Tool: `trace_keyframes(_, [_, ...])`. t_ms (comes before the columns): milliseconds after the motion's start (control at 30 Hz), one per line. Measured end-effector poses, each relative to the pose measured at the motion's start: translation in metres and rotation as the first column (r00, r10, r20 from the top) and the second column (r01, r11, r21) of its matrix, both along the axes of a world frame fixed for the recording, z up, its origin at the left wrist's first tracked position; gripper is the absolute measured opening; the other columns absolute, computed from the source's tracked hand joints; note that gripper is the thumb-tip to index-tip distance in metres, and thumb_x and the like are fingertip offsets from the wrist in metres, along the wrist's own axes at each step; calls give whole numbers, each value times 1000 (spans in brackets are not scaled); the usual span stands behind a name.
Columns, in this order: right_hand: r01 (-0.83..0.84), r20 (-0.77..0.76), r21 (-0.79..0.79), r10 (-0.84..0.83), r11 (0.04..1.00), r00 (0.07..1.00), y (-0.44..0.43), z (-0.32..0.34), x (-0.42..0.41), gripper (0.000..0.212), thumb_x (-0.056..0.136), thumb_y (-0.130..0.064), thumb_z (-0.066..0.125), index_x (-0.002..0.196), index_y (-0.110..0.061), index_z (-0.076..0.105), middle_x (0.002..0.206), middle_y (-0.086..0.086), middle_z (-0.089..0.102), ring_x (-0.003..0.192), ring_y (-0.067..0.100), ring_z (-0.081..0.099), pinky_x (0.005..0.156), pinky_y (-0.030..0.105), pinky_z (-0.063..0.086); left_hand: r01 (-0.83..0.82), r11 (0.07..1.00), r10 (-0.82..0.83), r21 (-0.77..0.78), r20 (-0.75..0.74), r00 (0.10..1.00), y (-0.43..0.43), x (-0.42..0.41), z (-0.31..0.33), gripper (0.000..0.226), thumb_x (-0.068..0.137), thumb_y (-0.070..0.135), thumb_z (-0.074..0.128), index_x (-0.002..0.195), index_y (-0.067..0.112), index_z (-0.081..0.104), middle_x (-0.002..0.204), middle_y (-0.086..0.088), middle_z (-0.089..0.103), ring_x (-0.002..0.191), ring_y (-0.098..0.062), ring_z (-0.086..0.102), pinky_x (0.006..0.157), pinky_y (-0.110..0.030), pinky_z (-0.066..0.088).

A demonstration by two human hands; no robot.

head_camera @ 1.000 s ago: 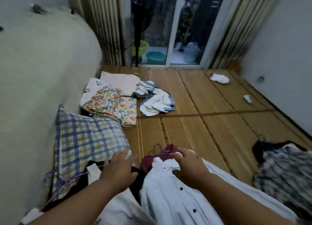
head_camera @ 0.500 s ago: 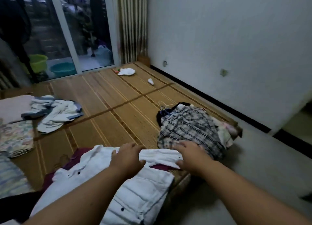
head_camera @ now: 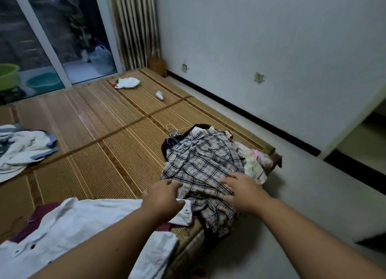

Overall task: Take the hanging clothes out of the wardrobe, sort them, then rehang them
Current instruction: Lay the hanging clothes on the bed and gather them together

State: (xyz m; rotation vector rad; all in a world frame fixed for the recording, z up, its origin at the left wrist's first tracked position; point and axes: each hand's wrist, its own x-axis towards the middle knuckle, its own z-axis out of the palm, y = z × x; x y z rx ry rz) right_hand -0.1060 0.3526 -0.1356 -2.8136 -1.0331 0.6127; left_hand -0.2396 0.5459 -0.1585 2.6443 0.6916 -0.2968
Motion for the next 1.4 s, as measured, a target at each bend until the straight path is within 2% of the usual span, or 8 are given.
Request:
trace_keyframes(133, [10, -33, 16, -9, 1000, 999, 18, -12, 86, 55, 88, -45, 55, 140, -41, 36, 154, -2, 24, 138, 24, 29, 113, 52, 23, -40, 998, 40, -56, -12, 999, 22, 80, -15, 60, 85, 51, 58, 140, 40, 35, 149, 4, 34, 136, -22, 33, 111, -60, 22])
trace_keyframes(367, [-23, -120, 39, 28, 999, 992, 54, -19, 209, 53, 88, -40, 58, 138, -38, 39, 153, -1, 28, 136, 22, 35, 113, 49, 28, -119, 990, 114, -79, -66, 991, 49, 199, -11, 57, 88, 48, 56, 140, 37, 36, 146, 2, 38, 134, -23, 37, 112, -58, 21])
trace_keyframes(633, [-231, -147, 26, 232, 973, 961, 96, -40, 346, 50, 90, -41, 56, 138, -36, 41, 149, -4, 35, 133, 19, 39, 112, 47, 29, -303, 948, 294, -97, -90, 951, 61, 293, -35, 56, 88, 45, 57, 140, 38, 36, 147, 2, 38, 134, -23, 37, 111, -58, 25])
trace_keyframes(800, [-401, -224, 60, 404, 914, 887, 142, -78, 428, 51, 91, -39, 57, 139, -31, 42, 146, -2, 39, 130, 19, 42, 108, 38, 35, -514, 849, 495, -126, -154, 855, 58, 339, -67, 58, 87, 49, 56, 139, 41, 34, 146, 2, 38, 133, -22, 37, 110, -53, 30])
trace_keyframes(967, [-554, -261, 32, 542, 832, 799, 188, -116, 469, 53, 92, -38, 55, 141, -33, 37, 150, -1, 34, 134, 20, 38, 111, 42, 32, -650, 747, 623, -141, -192, 758, 61, 374, -85, 58, 89, 41, 58, 142, 35, 34, 149, -1, 36, 132, -23, 39, 112, -45, 32])
trace_keyframes(1233, [-574, -296, 69, 566, 816, 770, 248, -196, 490, 70, 88, -34, 62, 147, -31, 24, 151, 6, 32, 136, 24, 35, 111, 39, 32, -735, 664, 688, -135, -272, 672, 101, 380, -153, 61, 88, 40, 60, 143, 35, 33, 148, -3, 36, 125, -23, 47, 108, -46, 37])
trace_keyframes(1333, [-564, -207, 60, 563, 824, 801, 277, -243, 500, 65, 87, -36, 60, 144, -24, 32, 145, 5, 43, 131, 24, 42, 105, 36, 36, -777, 601, 719, -188, -299, 628, 125, 379, -202, 62, 88, 38, 60, 142, 33, 32, 147, -8, 36, 116, -27, 55, 102, -47, 44])
trace_keyframes(1400, [-514, -91, 55, 517, 856, 851, 292, -280, 503, 54, 86, -41, 57, 135, -24, 44, 137, 3, 50, 126, 24, 45, 102, 42, 39, -803, 578, 748, -145, -298, 593, 143, 373, -244, 60, 90, 43, 55, 144, 31, 31, 152, -8, 28, 129, -32, 44, 106, -51, 38])
